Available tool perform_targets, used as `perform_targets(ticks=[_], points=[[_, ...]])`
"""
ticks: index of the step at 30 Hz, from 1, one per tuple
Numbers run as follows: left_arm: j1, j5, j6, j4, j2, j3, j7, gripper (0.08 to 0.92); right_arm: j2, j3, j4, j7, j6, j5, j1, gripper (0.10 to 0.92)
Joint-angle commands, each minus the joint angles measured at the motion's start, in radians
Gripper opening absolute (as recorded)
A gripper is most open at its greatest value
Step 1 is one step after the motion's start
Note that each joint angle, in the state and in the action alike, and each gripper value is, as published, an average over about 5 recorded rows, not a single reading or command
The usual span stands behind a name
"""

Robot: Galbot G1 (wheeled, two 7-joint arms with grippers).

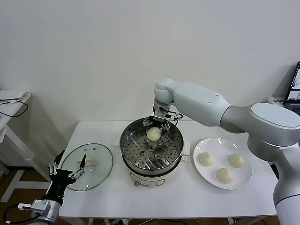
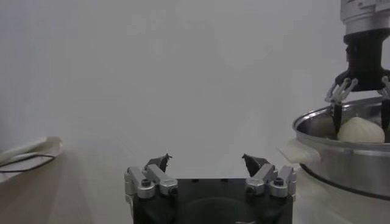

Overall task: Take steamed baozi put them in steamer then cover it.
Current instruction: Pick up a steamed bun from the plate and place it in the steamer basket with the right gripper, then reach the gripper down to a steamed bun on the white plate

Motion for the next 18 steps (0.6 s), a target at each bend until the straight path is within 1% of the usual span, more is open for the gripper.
perform_targets(ticks=[1, 5, 8, 13, 18], points=[[0.003, 0.000, 0.002, -0.005, 0.000, -0.002, -0.001, 0.823, -0.062, 0.000, 0.060, -0.018, -0.024, 0.087, 0.062, 0.823], [0.008, 0.001, 0.003, -0.010, -0.002, -0.003, -0.001, 0.823, -0.169, -0.031, 0.146, -0.056, -0.096, 0.233, 0.165, 0.823], [0.011, 0.002, 0.004, -0.012, -0.004, -0.001, -0.002, 0.823, -0.270, -0.087, 0.225, -0.089, -0.193, 0.367, 0.250, 0.823], [0.016, 0.005, 0.006, -0.023, -0.006, 0.006, -0.005, 0.823, -0.464, -0.179, 0.360, -0.117, -0.442, 0.482, 0.316, 0.823], [0.019, 0.007, 0.007, -0.030, -0.006, 0.014, -0.006, 0.823, -0.621, -0.209, 0.423, -0.113, -0.695, 0.536, 0.294, 0.823]])
